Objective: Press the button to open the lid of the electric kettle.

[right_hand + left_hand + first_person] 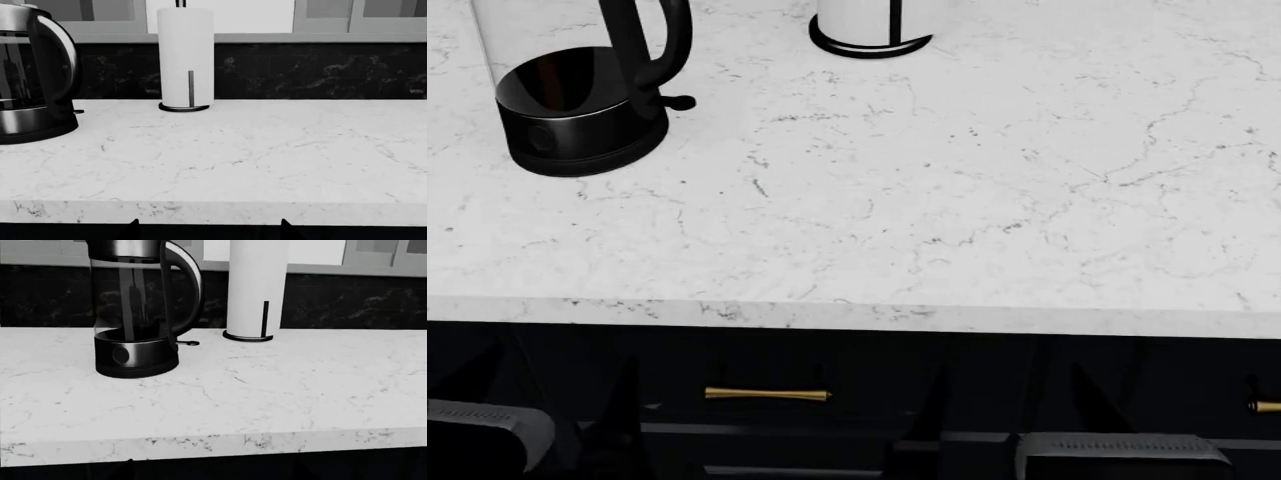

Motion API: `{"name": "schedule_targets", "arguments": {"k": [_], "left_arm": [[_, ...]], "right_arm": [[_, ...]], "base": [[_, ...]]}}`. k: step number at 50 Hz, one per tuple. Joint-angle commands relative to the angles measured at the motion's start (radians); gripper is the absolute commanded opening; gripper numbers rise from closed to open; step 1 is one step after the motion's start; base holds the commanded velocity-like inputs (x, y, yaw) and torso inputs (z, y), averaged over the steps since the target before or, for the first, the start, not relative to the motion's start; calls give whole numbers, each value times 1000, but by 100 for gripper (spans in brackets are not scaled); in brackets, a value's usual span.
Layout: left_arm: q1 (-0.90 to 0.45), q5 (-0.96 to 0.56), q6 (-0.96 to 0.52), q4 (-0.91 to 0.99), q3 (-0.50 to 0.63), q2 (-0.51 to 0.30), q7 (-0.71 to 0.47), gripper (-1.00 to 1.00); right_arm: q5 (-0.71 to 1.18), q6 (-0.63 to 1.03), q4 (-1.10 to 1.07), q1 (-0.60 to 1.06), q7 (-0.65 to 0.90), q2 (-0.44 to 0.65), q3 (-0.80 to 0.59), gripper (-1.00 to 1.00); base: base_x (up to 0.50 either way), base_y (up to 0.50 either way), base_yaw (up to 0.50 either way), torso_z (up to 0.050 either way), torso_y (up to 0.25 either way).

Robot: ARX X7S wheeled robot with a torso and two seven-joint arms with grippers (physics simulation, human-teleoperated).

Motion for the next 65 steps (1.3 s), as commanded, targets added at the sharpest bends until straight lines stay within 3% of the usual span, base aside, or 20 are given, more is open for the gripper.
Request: {"name": "schedule_targets", "arguments": {"k": [1,3,5,6,8,18,20,22,25,34,38,42,48,65], "left_arm": [[-386,-326,-730,331,-201,34,-162,100],[-436,-626,-761,273,-317,-14,-462,100],[-524,-926,-759,182,-330,-79,-762,100],[-547,-1076,-754,153,-329,-94,-842,100],[-574,-1289,-743,117,-317,-126,-912,100],[-632,-1468,-690,54,-253,-213,-1089,100],[-675,-1564,-658,21,-215,-248,-1176,100],[-725,-1640,-627,-2,-177,-288,-1245,100],[-768,-1701,-592,-17,-161,-330,-1289,100],[-764,-1644,-592,-16,-204,-330,-1207,100],[-752,-1551,-613,35,-253,-312,-1104,100],[-722,-1468,-592,80,-331,-302,-1001,100],[-681,-1412,-620,103,-322,-323,-920,100],[-651,-1357,-615,94,-262,-328,-884,100]], "right_arm": [[63,420,-255,172,-14,34,82,100],[80,479,-267,218,-19,43,101,100],[104,571,-282,289,-22,47,128,100],[113,607,-289,319,-22,46,138,100],[137,704,-301,394,-23,37,175,100],[181,901,-338,535,-20,40,214,100],[208,964,-346,585,-7,51,214,100],[333,965,-317,617,86,94,224,100],[729,964,-248,685,381,176,281,100],[940,955,-220,696,560,197,289,100],[1001,949,-214,698,608,206,299,100],[1041,941,-206,698,644,216,303,100],[1028,903,-201,673,640,234,280,100],[1055,870,-176,666,668,258,266,100]], "base": [[0,0,0,0,0],[0,0,0,0,0],[0,0,0,0,0],[0,0,0,0,0],[0,0,0,0,0],[0,0,0,0,0],[0,0,0,0,0],[0,0,0,0,0],[0,0,0,0,0],[0,0,0,0,0],[0,0,0,0,0],[0,0,0,14,0],[0,0,0,48,0],[0,0,0,50,0]]}}
